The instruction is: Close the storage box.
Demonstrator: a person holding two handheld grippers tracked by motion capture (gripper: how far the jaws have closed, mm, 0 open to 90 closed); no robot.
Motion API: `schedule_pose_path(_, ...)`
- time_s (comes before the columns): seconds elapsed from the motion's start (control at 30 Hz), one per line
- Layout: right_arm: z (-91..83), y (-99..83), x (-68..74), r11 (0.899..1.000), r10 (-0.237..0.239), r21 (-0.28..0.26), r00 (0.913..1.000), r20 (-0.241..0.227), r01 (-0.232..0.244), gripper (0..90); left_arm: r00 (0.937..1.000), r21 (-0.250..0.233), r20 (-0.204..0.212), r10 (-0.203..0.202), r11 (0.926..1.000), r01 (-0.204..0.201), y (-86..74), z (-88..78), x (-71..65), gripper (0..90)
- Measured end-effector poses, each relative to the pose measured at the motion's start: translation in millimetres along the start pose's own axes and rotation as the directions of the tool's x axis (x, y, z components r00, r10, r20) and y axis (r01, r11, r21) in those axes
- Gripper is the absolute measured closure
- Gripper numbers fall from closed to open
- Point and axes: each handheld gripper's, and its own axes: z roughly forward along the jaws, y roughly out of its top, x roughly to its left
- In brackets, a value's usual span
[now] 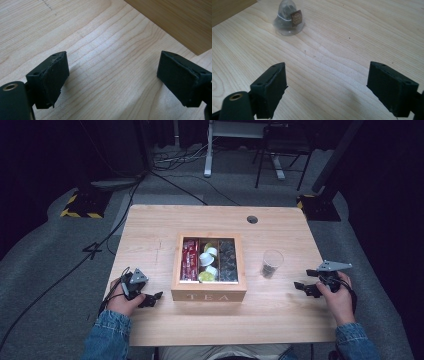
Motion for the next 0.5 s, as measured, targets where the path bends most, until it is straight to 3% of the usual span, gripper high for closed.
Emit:
schedule_pose_path(0.27,8.6,-6.5,0.4,0.999,0.033,0.002,0.9993,-0.017,-0.033,15.9,1.0,0.001,0.0,0.001,1.0,-0.001,0.0,0.0,0.0,11.0)
schedule_pose_path(0.43,16.2,-9.8,4.1,0.998,-0.011,0.057,0.9993,0.035,0.009,13.5,1.0,0.001,0.001,0.001,1.0,-0.001,0.0,0.0,0.0,11.0)
schedule_pose_path(0.5,19.6,-12.2,5.6,1.0,-0.002,0.031,0.9982,0.059,0.0,9.7,1.0,0.001,0.001,0.001,1.0,-0.001,0.1,0.2,0.0,10.8)
